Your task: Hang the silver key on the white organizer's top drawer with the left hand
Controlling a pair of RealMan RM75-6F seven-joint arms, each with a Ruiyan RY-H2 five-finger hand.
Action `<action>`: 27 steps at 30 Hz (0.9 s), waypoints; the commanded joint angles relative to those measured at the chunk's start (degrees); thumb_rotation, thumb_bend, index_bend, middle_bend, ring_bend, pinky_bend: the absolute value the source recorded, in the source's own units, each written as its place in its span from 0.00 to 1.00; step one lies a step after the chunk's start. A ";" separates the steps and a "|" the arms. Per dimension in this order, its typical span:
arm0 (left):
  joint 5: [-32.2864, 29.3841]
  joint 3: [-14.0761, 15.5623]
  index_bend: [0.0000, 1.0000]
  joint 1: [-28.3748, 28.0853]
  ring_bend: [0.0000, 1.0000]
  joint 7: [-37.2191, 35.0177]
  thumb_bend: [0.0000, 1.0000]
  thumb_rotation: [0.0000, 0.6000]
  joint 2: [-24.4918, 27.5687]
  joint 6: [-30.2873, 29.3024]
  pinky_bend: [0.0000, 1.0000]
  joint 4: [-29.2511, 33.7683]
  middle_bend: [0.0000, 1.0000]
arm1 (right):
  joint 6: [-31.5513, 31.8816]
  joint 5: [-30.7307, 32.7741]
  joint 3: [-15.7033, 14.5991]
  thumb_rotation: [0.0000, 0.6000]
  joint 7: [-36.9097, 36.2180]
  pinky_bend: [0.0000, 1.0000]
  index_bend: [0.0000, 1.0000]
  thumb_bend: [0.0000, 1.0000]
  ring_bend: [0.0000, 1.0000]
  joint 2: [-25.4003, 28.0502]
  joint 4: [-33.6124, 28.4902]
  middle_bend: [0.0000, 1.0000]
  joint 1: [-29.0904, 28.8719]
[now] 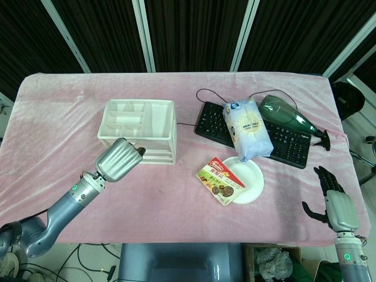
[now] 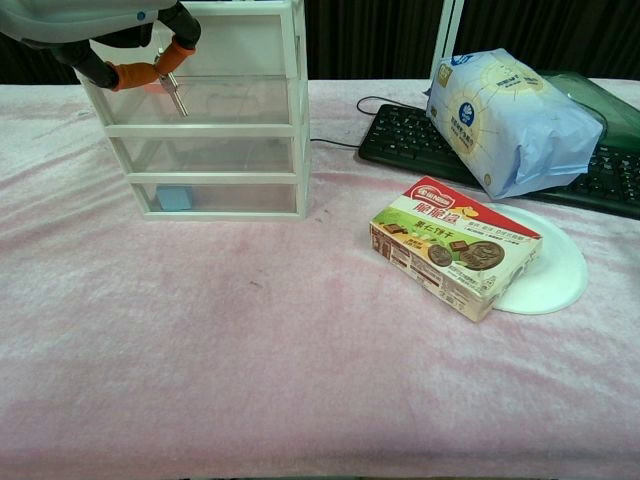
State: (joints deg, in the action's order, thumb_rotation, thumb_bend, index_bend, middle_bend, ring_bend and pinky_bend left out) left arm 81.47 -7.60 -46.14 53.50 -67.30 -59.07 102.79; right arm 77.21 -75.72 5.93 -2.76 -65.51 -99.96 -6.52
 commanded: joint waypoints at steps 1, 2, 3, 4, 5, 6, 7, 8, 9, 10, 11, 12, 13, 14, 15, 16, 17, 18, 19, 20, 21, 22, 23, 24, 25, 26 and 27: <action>-0.01 0.04 0.64 0.01 1.00 -0.06 0.47 1.00 0.03 -0.04 1.00 -0.05 1.00 | 0.01 0.00 0.00 1.00 0.00 0.15 0.02 0.28 0.00 0.00 0.00 0.00 0.01; -0.04 0.06 0.64 0.02 1.00 -0.11 0.47 1.00 0.05 -0.05 1.00 -0.07 1.00 | 0.01 0.01 0.00 1.00 -0.02 0.15 0.02 0.28 0.00 0.00 0.00 0.00 0.01; -0.08 0.08 0.64 0.03 1.00 -0.16 0.47 1.00 0.07 -0.06 1.00 -0.09 1.00 | 0.00 0.01 0.00 1.00 -0.04 0.15 0.02 0.28 0.00 0.00 -0.01 0.00 0.01; -0.08 0.10 0.64 0.04 1.00 -0.20 0.47 1.00 0.10 -0.08 1.00 -0.11 1.00 | -0.01 0.02 0.01 1.00 -0.05 0.15 0.02 0.28 0.00 -0.01 -0.03 0.00 0.00; -0.03 0.12 0.64 0.04 1.00 -0.28 0.47 1.00 0.12 -0.10 1.00 -0.14 1.00 | -0.02 0.01 0.00 1.00 -0.03 0.15 0.02 0.28 0.00 -0.01 -0.01 0.00 -0.01; 0.03 0.16 0.64 0.04 1.00 -0.38 0.47 1.00 0.14 -0.11 1.00 -0.18 1.00 | -0.03 0.00 -0.01 1.00 0.00 0.15 0.02 0.28 0.00 -0.01 0.01 0.00 -0.01; 0.10 0.18 0.64 0.04 1.00 -0.49 0.47 1.00 0.16 -0.13 1.00 -0.23 1.00 | -0.03 0.01 -0.01 1.00 0.00 0.15 0.02 0.28 0.00 -0.02 0.00 0.00 -0.01; 0.18 0.20 0.64 0.03 1.00 -0.59 0.47 1.00 0.17 -0.14 1.00 -0.29 1.00 | -0.04 0.03 -0.01 1.00 -0.04 0.15 0.02 0.28 0.00 -0.02 -0.04 0.00 0.00; 0.28 0.21 0.64 0.01 1.00 -0.77 0.47 1.00 0.16 -0.19 1.00 -0.36 1.00 | -0.04 -0.01 -0.03 1.00 -0.03 0.15 0.02 0.28 0.00 -0.02 -0.05 0.00 0.00; 0.37 0.21 0.64 0.01 1.00 -0.95 0.47 1.00 0.13 -0.24 1.00 -0.38 1.00 | -0.03 -0.03 -0.05 1.00 0.02 0.15 0.02 0.28 0.00 -0.01 -0.04 0.00 0.00; 0.49 0.23 0.64 0.00 1.00 -1.14 0.47 1.00 0.09 -0.27 1.00 -0.41 1.00 | -0.03 -0.03 -0.06 1.00 0.05 0.15 0.02 0.28 0.00 -0.02 -0.03 0.00 0.01; 0.67 0.27 0.64 -0.02 1.00 -1.40 0.47 1.00 0.03 -0.30 1.00 -0.47 1.00 | -0.01 0.00 -0.04 1.00 -0.01 0.15 0.02 0.28 0.00 -0.03 -0.05 0.00 0.02; 0.79 0.29 0.64 -0.05 1.00 -1.50 0.47 1.00 0.00 -0.30 1.00 -0.54 1.00 | 0.01 0.02 -0.01 1.00 -0.04 0.15 0.02 0.28 0.00 -0.02 -0.05 0.00 0.03; 0.97 0.30 0.64 -0.11 1.00 -1.55 0.47 1.00 -0.06 -0.32 1.00 -0.63 1.00 | 0.04 0.05 0.01 1.00 -0.05 0.15 0.02 0.28 0.00 0.00 -0.02 0.00 0.04; 1.03 0.29 0.64 -0.14 1.00 -1.61 0.47 1.00 -0.12 -0.32 1.00 -0.67 1.00 | 0.04 0.07 0.03 1.00 -0.07 0.15 0.02 0.28 0.00 0.01 -0.02 0.00 0.04; 1.05 0.25 0.64 -0.19 1.00 -1.81 0.47 1.00 -0.29 -0.31 1.00 -0.78 1.00 | 0.01 0.17 0.07 1.00 -0.19 0.15 0.02 0.28 0.00 0.04 -0.07 0.00 0.05; 1.05 0.25 0.64 -0.21 1.00 -1.84 0.47 1.00 -0.33 -0.31 1.00 -0.82 1.00 | -0.01 0.19 0.07 1.00 -0.22 0.15 0.02 0.28 0.00 0.05 -0.07 0.00 0.05; 1.10 0.24 0.64 -0.29 1.00 -1.80 0.47 1.00 -0.47 -0.29 1.00 -0.96 1.00 | -0.05 0.22 0.08 1.00 -0.27 0.15 0.02 0.28 0.00 0.09 -0.09 0.00 0.04; 1.10 0.25 0.64 -0.30 1.00 -1.79 0.47 1.00 -0.52 -0.27 1.00 -0.98 1.00 | -0.06 0.21 0.08 1.00 -0.27 0.15 0.02 0.28 0.00 0.10 -0.09 0.00 0.04; 1.06 0.28 0.64 -0.31 1.00 -1.81 0.47 1.00 -0.63 -0.23 1.00 -0.98 1.00 | -0.07 0.18 0.06 1.00 -0.27 0.15 0.02 0.28 0.00 0.11 -0.09 0.00 0.03; 1.11 0.32 0.64 -0.33 1.00 -1.77 0.47 1.00 -0.73 -0.23 1.00 -0.99 1.00 | -0.08 0.15 0.04 1.00 -0.27 0.15 0.02 0.28 0.00 0.12 -0.09 0.00 0.03; 1.22 0.38 0.64 -0.36 1.00 -1.69 0.47 1.00 -0.84 -0.24 1.00 -1.03 1.00 | -0.09 0.13 0.03 1.00 -0.28 0.15 0.02 0.28 0.00 0.13 -0.09 0.00 0.03; 1.28 0.40 0.64 -0.38 1.00 -1.64 0.47 1.00 -0.90 -0.25 1.00 -1.06 1.00 | -0.09 0.13 0.03 1.00 -0.29 0.15 0.02 0.28 0.00 0.13 -0.09 0.00 0.03; 1.29 0.39 0.64 -0.40 1.00 -1.64 0.47 1.00 -0.99 -0.28 1.00 -1.10 1.00 | -0.09 0.14 0.05 1.00 -0.34 0.15 0.02 0.28 0.00 0.15 -0.10 0.00 0.04; 1.28 0.37 0.64 -0.41 1.00 -1.66 0.47 1.00 -1.05 -0.31 1.00 -1.13 1.00 | -0.08 0.14 0.05 1.00 -0.38 0.15 0.02 0.28 0.00 0.15 -0.11 0.00 0.04; 1.24 0.34 0.64 -0.42 1.00 -1.71 0.47 1.00 -1.10 -0.32 1.00 -1.16 1.00 | -0.08 0.14 0.05 1.00 -0.41 0.15 0.02 0.28 0.00 0.16 -0.12 0.00 0.05; 1.19 0.30 0.64 -0.46 1.00 -1.73 0.47 1.00 -1.15 -0.32 1.00 -1.20 1.00 | -0.08 0.13 0.05 1.00 -0.39 0.15 0.02 0.28 0.00 0.16 -0.12 0.00 0.05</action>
State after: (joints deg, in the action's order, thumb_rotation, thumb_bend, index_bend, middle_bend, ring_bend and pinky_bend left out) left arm 82.67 -7.29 -46.60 51.78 -68.45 -59.39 101.59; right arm 77.13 -75.58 5.98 -3.16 -65.35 -100.08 -6.47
